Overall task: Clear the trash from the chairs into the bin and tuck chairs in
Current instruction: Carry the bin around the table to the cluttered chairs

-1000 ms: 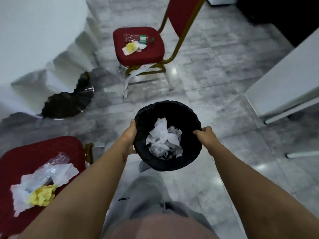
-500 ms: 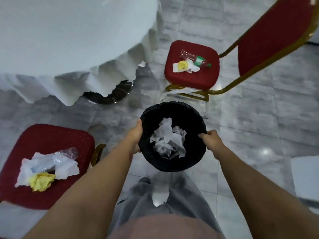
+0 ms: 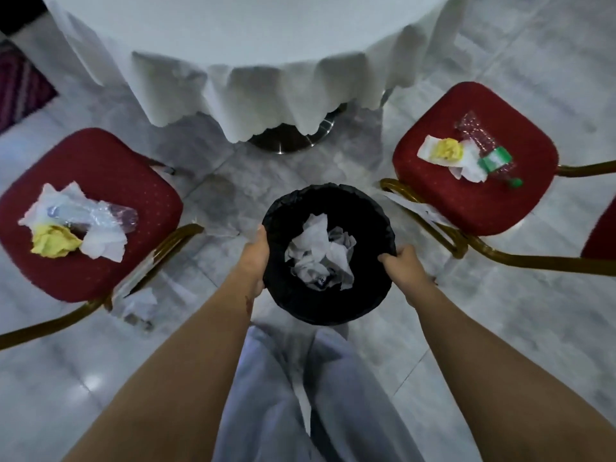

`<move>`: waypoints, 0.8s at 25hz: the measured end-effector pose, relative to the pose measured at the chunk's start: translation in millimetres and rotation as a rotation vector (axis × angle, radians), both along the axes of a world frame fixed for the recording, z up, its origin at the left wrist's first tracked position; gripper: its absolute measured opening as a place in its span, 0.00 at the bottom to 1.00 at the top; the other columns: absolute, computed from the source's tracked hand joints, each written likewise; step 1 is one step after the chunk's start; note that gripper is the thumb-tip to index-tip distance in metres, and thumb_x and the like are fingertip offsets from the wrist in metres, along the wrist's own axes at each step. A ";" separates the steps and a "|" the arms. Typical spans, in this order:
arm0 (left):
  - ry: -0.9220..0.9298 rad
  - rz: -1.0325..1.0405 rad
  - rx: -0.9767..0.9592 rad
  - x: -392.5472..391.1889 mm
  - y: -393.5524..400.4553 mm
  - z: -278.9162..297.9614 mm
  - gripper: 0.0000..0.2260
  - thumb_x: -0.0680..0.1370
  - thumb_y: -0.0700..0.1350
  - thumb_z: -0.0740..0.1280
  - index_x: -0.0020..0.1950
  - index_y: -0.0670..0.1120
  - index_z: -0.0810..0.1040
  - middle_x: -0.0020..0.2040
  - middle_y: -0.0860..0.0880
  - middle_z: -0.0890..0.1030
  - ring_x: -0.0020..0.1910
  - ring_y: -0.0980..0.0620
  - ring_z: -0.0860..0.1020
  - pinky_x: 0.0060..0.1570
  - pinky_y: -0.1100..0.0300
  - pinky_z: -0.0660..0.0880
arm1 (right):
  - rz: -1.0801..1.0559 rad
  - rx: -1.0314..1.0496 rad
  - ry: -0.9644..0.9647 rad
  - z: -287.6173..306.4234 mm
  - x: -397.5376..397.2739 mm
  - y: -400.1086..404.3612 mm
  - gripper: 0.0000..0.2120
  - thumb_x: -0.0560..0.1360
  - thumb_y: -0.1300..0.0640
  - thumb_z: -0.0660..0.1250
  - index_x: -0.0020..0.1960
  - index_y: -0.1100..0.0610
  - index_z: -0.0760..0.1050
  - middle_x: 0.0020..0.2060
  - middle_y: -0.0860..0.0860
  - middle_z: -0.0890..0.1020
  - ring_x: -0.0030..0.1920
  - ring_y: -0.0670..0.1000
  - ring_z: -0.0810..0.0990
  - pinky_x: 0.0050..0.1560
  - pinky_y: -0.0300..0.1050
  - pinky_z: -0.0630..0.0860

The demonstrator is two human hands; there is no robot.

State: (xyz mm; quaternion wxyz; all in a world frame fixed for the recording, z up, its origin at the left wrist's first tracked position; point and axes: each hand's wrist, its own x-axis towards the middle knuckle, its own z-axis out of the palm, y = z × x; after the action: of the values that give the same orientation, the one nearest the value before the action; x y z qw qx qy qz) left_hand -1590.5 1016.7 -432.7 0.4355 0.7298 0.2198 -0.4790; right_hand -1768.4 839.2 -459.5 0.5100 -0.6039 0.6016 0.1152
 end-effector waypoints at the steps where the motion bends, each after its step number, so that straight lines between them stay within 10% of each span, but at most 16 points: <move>1: -0.017 0.023 0.016 3.3 -2.9 -19.4 0.33 0.80 0.66 0.50 0.71 0.43 0.70 0.60 0.44 0.77 0.45 0.46 0.75 0.44 0.52 0.74 | 0.021 0.002 0.002 -13.4 5.6 -6.2 0.12 0.77 0.59 0.63 0.38 0.54 0.61 0.37 0.55 0.68 0.38 0.55 0.71 0.41 0.52 0.65; 10: -0.040 0.019 0.098 46.2 -31.1 -210.9 0.31 0.79 0.66 0.49 0.69 0.46 0.72 0.60 0.44 0.79 0.53 0.45 0.77 0.48 0.51 0.76 | 0.035 -0.003 0.023 -201.5 52.4 -40.9 0.08 0.78 0.57 0.62 0.54 0.57 0.65 0.42 0.53 0.72 0.40 0.52 0.73 0.38 0.50 0.69; 14: -0.052 0.000 0.103 66.1 -32.8 -279.9 0.34 0.76 0.70 0.50 0.72 0.51 0.70 0.65 0.46 0.77 0.60 0.44 0.76 0.53 0.46 0.77 | -0.005 -0.006 0.018 -267.2 73.2 -45.7 0.06 0.78 0.58 0.62 0.54 0.56 0.69 0.48 0.55 0.77 0.46 0.56 0.76 0.57 0.64 0.74; 20: -0.114 0.020 0.113 83.0 -34.8 -332.2 0.41 0.69 0.74 0.50 0.72 0.49 0.68 0.66 0.45 0.75 0.63 0.42 0.74 0.62 0.43 0.73 | 0.012 0.037 0.019 -321.0 99.7 -48.3 0.19 0.77 0.57 0.63 0.67 0.57 0.67 0.53 0.56 0.78 0.50 0.58 0.78 0.61 0.62 0.75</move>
State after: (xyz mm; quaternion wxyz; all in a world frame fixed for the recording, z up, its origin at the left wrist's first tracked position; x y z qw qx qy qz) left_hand -1507.5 982.0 -764.9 0.4104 0.7769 0.2287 -0.4191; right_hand -1668.8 791.0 -780.5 0.5144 -0.5970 0.6006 0.1351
